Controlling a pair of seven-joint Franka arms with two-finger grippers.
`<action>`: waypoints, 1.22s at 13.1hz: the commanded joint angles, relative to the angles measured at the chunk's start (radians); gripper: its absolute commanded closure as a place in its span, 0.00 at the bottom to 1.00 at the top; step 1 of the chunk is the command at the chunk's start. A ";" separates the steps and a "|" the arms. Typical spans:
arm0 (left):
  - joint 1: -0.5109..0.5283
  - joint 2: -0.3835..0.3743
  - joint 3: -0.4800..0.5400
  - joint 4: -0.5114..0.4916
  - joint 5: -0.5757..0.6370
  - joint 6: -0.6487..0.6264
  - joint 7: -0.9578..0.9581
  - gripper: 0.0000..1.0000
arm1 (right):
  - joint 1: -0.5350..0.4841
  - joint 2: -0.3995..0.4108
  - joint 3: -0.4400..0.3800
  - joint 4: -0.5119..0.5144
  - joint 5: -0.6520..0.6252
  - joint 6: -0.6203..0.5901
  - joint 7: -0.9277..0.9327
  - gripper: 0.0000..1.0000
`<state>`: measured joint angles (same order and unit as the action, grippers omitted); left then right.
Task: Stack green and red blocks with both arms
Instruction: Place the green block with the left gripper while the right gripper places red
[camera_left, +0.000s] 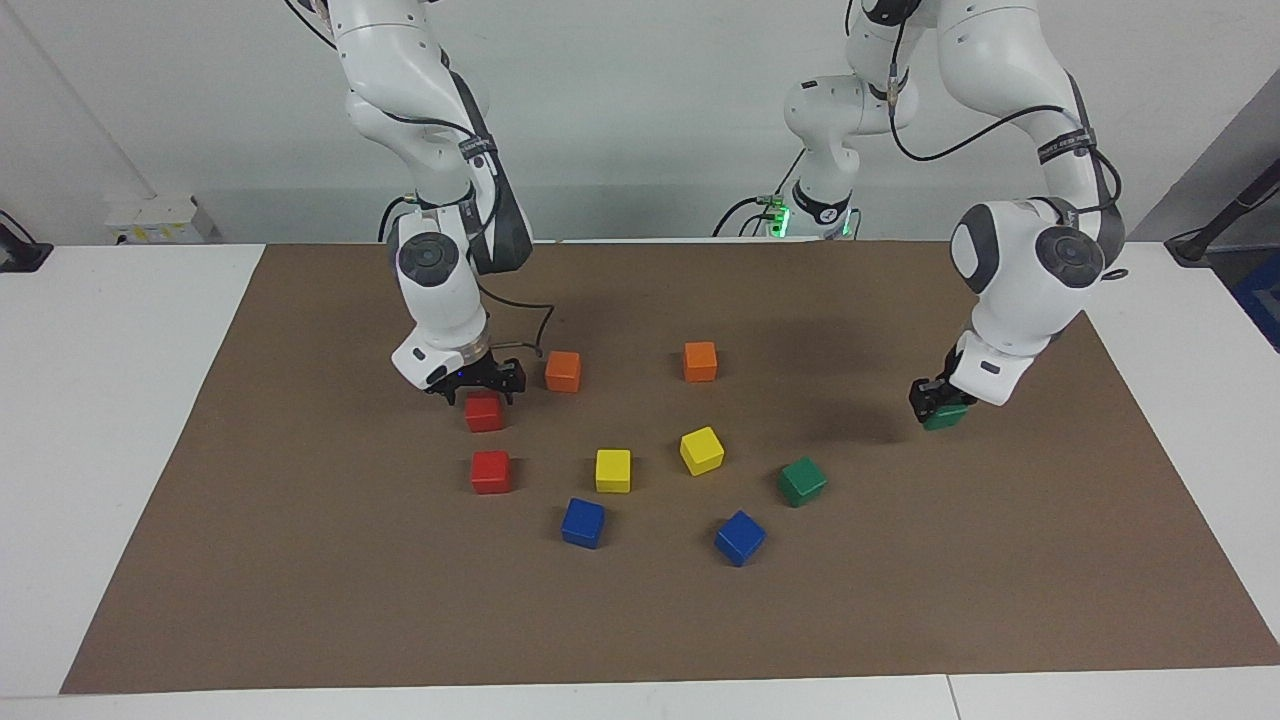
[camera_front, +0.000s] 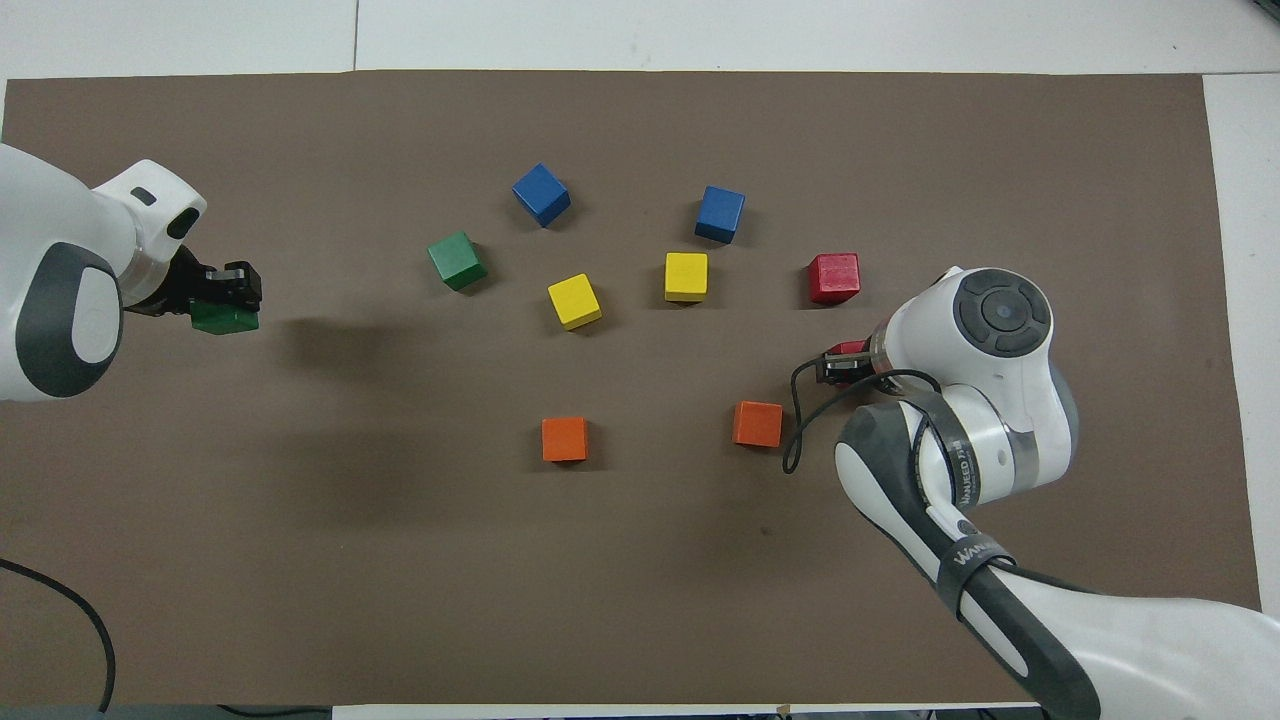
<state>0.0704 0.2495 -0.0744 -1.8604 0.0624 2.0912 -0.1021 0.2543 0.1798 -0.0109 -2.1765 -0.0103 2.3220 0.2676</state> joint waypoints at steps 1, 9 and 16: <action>0.005 0.056 -0.012 0.021 0.020 0.045 0.010 1.00 | -0.012 -0.023 0.003 -0.019 0.016 0.023 0.004 1.00; 0.014 0.085 -0.012 -0.017 0.016 0.138 0.012 1.00 | -0.173 -0.016 0.003 0.150 0.015 -0.087 -0.151 1.00; 0.014 0.073 -0.013 -0.068 0.014 0.133 0.018 1.00 | -0.345 0.041 0.003 0.152 0.015 -0.003 -0.400 1.00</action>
<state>0.0726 0.3359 -0.0782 -1.9053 0.0625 2.2056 -0.0973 -0.0782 0.1988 -0.0193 -2.0316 -0.0103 2.3003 -0.1010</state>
